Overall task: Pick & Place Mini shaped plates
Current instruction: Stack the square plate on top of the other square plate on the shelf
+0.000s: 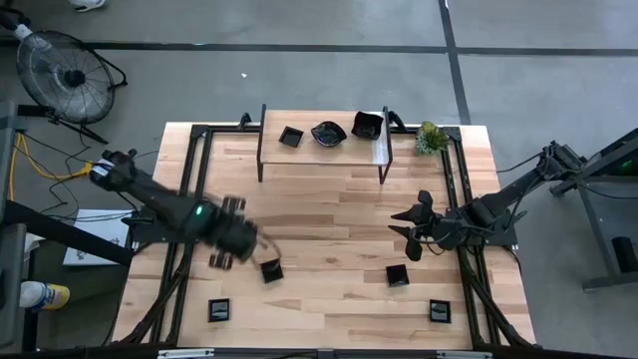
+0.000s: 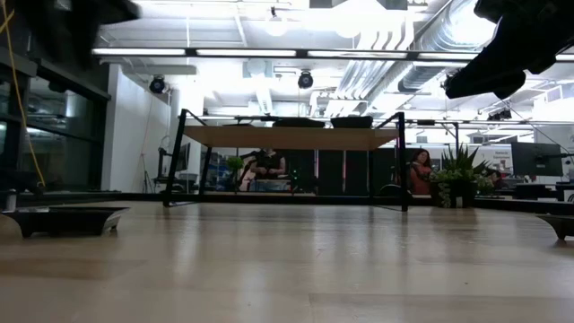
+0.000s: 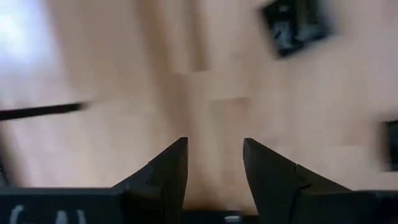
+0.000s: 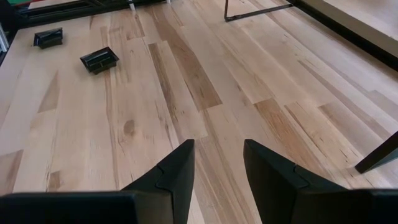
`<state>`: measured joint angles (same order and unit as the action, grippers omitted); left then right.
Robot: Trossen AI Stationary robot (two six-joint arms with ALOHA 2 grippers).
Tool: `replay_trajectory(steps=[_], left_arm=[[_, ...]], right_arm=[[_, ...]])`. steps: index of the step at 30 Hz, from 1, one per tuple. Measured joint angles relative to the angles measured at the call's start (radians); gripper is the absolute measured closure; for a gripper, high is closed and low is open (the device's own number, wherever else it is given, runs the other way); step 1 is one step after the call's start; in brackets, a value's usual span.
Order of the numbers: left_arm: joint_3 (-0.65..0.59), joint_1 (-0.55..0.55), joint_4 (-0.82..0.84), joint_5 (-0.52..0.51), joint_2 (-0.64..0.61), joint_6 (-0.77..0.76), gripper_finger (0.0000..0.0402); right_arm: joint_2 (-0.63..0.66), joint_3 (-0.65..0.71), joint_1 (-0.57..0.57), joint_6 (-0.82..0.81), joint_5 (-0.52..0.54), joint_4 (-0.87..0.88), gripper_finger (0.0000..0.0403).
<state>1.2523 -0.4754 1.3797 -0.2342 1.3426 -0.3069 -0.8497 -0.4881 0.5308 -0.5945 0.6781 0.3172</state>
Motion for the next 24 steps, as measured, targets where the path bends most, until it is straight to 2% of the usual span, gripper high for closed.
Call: replay_trajectory(steps=[3, 9, 13, 18, 24], left_arm=[[-0.052, -0.128, -0.073, 0.049, 0.001, -0.148, 0.0252], [-0.156, -0.368, -0.264, 0.07, 0.001, -0.444, 0.0252], [-0.227, -0.488, -0.404, 0.068, 0.002, -0.596, 0.0252], [-0.287, -0.574, -0.49, 0.067, 0.041, -0.741, 0.0252], [-0.318, -0.594, -0.576, 0.078, 0.12, -0.767, 0.0252]], right_arm=[[0.0, 0.0, 0.0, 0.0, 0.0, 0.0, 0.0269], [0.0, 0.0, 0.0, 0.0, 0.0, 0.0, 0.0269], [0.0, 0.0, 0.0, 0.0, 0.0, 0.0, 0.0269], [0.0, 0.0, 0.0, 0.0, 0.0, -0.001, 0.0269], [0.0, 0.0, 0.0, -0.008, 0.0, -0.001, 0.0269]])
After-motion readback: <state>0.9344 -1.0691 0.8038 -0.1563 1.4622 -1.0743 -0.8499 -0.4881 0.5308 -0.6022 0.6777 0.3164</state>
